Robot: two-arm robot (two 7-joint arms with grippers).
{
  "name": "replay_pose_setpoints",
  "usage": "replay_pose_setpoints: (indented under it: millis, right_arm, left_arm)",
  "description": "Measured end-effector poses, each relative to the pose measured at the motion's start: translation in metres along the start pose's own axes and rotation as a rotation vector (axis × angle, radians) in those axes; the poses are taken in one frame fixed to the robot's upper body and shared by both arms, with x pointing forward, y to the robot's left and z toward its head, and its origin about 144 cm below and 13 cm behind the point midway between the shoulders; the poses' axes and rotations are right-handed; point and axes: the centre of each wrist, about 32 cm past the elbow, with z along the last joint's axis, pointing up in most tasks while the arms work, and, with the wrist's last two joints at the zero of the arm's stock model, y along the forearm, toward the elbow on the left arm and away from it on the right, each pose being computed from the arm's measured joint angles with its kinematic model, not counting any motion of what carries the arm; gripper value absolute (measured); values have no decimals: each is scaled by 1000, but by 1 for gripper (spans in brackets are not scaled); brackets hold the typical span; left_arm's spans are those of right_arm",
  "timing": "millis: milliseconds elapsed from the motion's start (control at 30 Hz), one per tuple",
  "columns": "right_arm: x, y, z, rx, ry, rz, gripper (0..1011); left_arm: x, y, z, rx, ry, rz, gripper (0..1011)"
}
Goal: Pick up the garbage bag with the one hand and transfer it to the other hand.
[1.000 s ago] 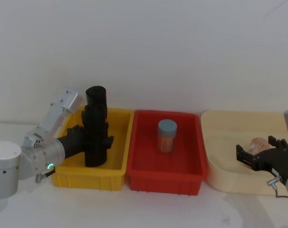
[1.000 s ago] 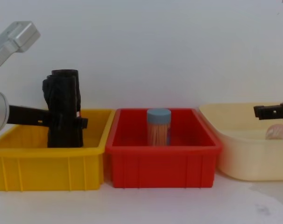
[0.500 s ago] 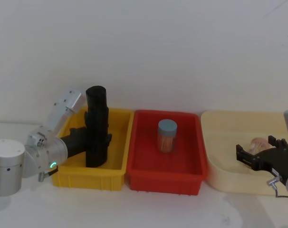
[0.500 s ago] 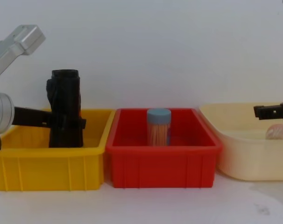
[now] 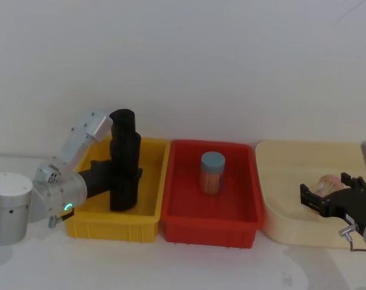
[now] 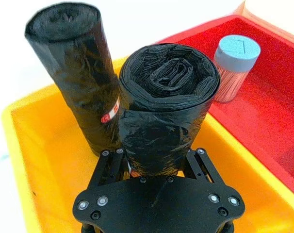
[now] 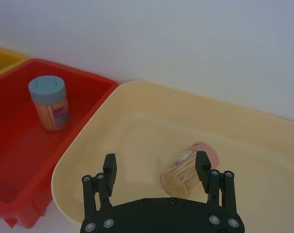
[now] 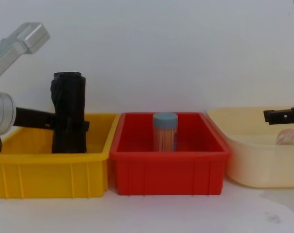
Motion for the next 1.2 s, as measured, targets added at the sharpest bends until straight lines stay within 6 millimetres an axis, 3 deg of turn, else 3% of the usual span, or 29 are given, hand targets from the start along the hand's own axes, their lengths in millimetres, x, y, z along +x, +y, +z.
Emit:
replay_pose_setpoints:
  millis: [733, 1200]
  right_arm:
    - [0, 0, 0, 0, 0, 0, 999]
    - [0, 0, 0, 0, 0, 0, 999]
  left_arm:
    - [0, 10, 50, -79, -13, 19, 430]
    - [-7, -1, 73, -157, 22, -12, 431]
